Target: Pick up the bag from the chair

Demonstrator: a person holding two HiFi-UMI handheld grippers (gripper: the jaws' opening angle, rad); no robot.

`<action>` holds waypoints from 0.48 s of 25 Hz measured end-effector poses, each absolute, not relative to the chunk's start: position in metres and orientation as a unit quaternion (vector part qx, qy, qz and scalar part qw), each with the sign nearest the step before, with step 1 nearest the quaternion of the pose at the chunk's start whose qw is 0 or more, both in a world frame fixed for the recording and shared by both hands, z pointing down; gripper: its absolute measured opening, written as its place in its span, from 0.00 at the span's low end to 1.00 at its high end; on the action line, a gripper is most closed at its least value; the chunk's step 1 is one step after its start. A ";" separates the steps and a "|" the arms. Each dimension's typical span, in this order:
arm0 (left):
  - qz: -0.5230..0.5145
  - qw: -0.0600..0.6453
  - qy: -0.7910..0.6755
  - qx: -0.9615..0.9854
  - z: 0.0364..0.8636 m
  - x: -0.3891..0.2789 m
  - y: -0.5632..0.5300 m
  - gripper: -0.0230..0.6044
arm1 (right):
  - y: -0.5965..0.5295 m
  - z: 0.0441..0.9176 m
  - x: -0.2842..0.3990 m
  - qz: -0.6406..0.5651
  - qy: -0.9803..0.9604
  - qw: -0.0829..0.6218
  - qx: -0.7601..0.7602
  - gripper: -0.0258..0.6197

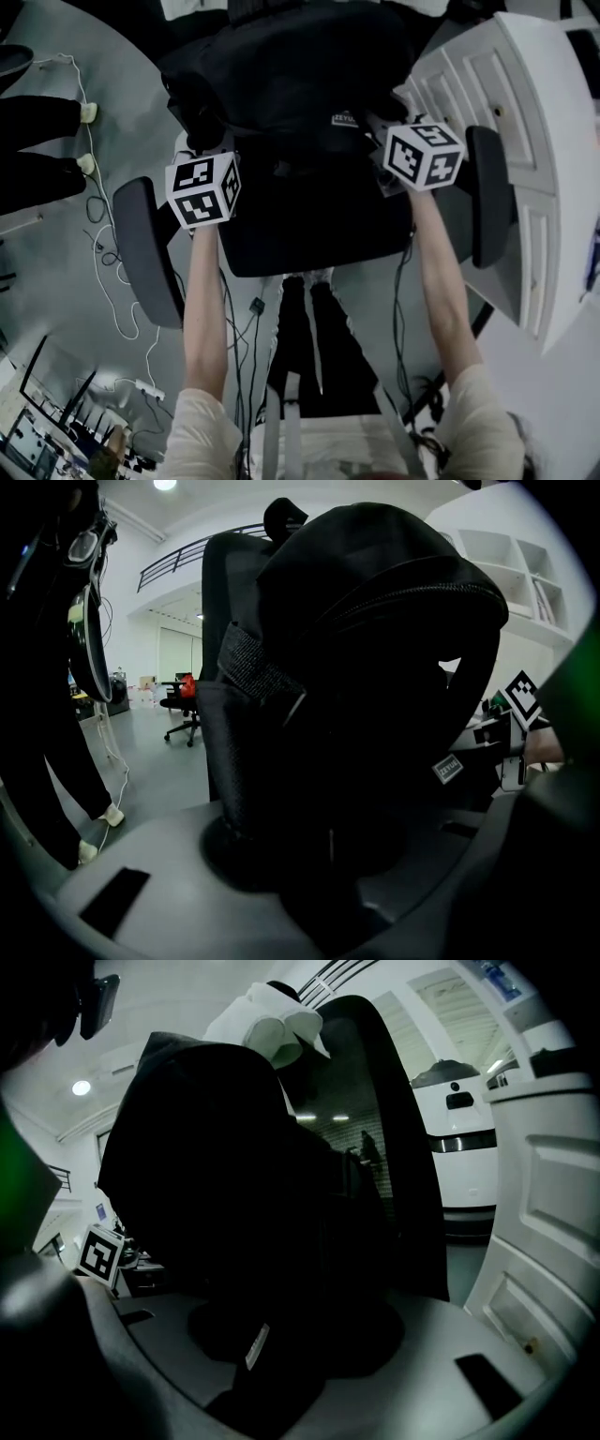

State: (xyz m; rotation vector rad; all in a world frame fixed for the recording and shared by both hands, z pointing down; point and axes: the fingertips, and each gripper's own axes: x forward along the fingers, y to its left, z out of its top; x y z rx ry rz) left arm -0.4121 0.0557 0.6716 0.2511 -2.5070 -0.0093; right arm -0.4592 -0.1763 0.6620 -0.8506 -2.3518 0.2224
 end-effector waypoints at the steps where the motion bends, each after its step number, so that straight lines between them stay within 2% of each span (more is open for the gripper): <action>1: -0.003 0.303 -0.948 0.095 0.664 -0.412 0.056 0.25 | -0.176 0.655 -0.459 0.084 -0.892 0.307 -0.322 0.29; 12: -0.012 0.257 -0.962 0.088 0.532 -0.420 0.058 0.24 | -0.175 0.517 -0.465 0.063 -0.910 0.265 -0.312 0.29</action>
